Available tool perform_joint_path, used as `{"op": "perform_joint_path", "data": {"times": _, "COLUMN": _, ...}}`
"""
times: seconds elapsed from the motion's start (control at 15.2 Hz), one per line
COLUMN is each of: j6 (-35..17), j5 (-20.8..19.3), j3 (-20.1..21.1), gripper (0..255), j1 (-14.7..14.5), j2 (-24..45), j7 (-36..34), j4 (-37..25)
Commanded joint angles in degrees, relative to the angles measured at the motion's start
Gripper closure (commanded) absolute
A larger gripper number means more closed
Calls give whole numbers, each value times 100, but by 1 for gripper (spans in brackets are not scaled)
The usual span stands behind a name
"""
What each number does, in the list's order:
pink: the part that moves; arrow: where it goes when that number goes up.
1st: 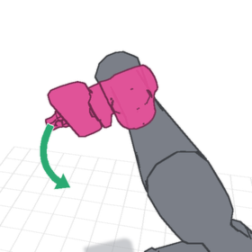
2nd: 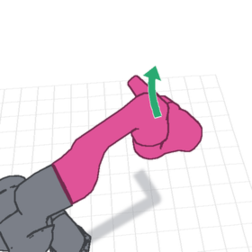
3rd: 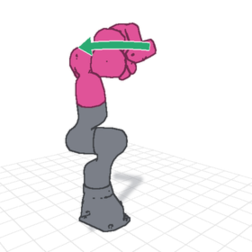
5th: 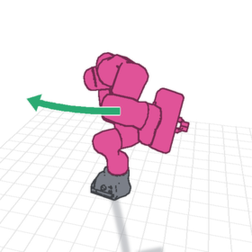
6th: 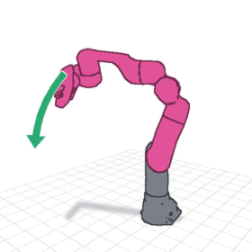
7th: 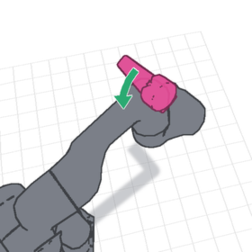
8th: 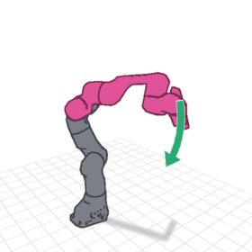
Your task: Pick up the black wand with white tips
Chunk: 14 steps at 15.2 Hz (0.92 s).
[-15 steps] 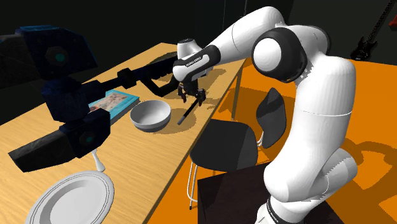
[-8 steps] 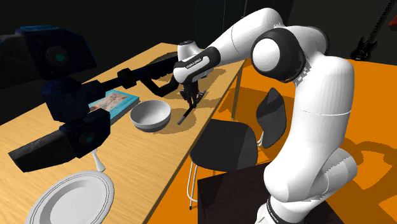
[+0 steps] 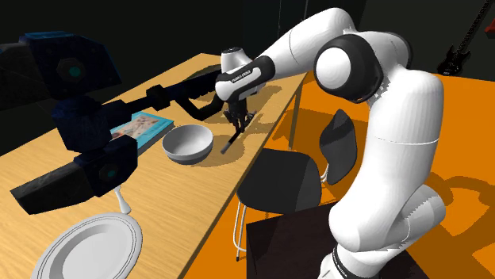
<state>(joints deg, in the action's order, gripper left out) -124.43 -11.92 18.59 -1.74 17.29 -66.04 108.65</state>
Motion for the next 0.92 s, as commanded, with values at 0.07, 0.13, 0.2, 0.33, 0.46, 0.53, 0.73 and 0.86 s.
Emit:
{"op": "perform_joint_path", "data": {"times": 0.07, "j6": 190, "j5": 63, "j3": 20, "gripper": 255, "j1": 18, "j2": -118, "j7": 56, "j4": -82}}
{"op": "perform_joint_path", "data": {"times": 0.13, "j6": 255, "j5": 82, "j3": 27, "gripper": 255, "j1": 22, "j2": -153, "j7": 72, "j4": -116}}
{"op": "perform_joint_path", "data": {"times": 0.2, "j6": 321, "j5": 101, "j3": 32, "gripper": 255, "j1": 25, "j2": -186, "j7": 88, "j4": -151}}
{"op": "perform_joint_path", "data": {"times": 0.33, "j6": 453, "j5": 136, "j3": 43, "gripper": 255, "j1": 31, "j2": -250, "j7": 119, "j4": -224}}
{"op": "perform_joint_path", "data": {"times": 0.46, "j6": 587, "j5": 169, "j3": 53, "gripper": 255, "j1": 37, "j2": -310, "j7": 147, "j4": -304}}
{"op": "perform_joint_path", "data": {"times": 0.53, "j6": 655, "j5": 185, "j3": 57, "gripper": 255, "j1": 39, "j2": -339, "j7": 161, "j4": -345}}
{"op": "perform_joint_path", "data": {"times": 0.73, "j6": 859, "j5": 228, "j3": 69, "gripper": 255, "j1": 45, "j2": -417, "j7": 201, "j4": -478}}
{"op": "perform_joint_path", "data": {"times": 0.86, "j6": 870, "j5": 230, "j3": 70, "gripper": 255, "j1": 45, "j2": -421, "j7": 203, "j4": -485}}
